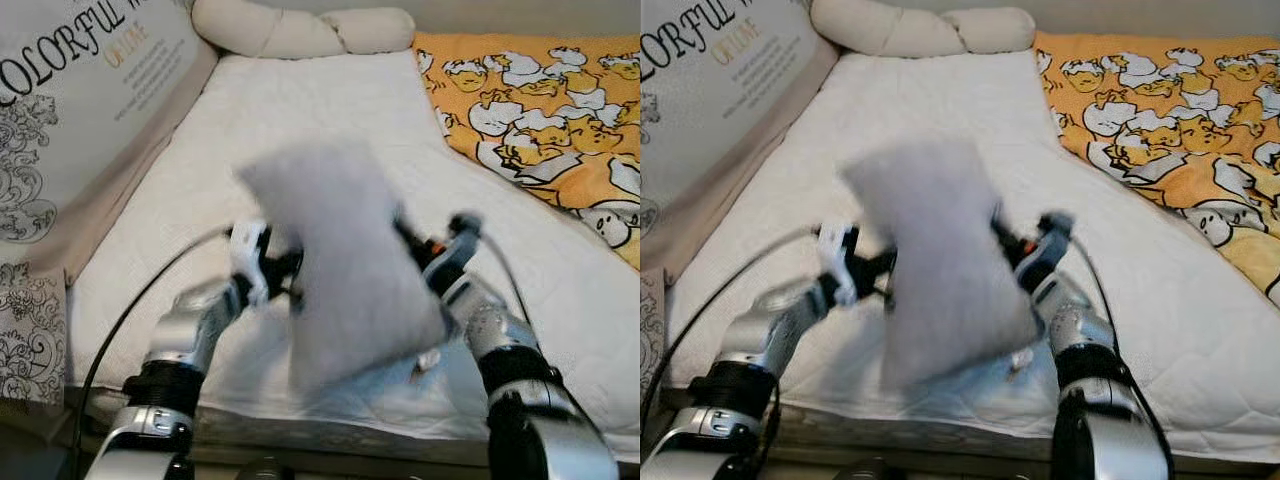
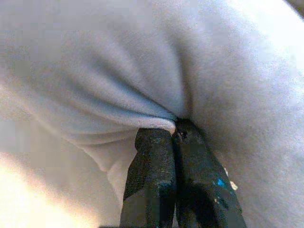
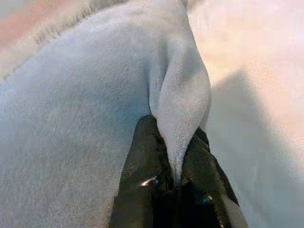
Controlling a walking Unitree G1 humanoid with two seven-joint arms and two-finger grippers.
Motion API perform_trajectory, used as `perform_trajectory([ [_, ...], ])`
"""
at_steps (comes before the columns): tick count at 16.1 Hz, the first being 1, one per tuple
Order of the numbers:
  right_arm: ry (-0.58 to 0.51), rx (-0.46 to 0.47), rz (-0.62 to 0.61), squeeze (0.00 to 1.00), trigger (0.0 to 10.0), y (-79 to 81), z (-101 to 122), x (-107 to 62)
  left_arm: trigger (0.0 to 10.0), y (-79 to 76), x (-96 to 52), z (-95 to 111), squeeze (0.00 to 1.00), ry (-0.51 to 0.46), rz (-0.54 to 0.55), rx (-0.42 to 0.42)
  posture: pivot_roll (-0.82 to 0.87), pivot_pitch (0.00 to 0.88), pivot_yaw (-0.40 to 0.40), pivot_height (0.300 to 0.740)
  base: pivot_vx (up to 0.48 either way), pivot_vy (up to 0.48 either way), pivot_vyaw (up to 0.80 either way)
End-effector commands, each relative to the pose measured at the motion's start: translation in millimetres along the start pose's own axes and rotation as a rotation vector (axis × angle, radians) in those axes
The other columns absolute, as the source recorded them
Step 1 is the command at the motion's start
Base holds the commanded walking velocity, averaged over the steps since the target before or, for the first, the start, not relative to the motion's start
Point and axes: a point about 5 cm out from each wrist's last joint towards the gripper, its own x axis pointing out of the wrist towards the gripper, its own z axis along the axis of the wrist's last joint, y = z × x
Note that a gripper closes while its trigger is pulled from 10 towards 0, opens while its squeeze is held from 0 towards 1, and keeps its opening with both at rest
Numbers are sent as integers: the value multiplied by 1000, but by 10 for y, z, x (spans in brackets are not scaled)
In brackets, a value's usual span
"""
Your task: Clean up the room
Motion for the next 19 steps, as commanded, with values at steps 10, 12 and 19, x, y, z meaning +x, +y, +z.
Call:
perform_trajectory([
  [10, -59, -107, -72, 0, 10000, 212, -122, -196, 10000, -197, 64, 218, 0, -100, 101, 211, 1, 0, 101, 740, 0, 0, 0],
  [12, -43, -102, -93, 0, 10000, 230, -125, -187, 10000, -180, 76, 234, 0, -110, 124, 216, 4, 0, 100, 740, 0, 0, -222],
  [19, -17, -108, -72, 0, 10000, 285, -125, -140, 10000, -111, 63, 277, 0, -103, 159, 243, 18, 0, 97, 740, 0, 357, -229],
])
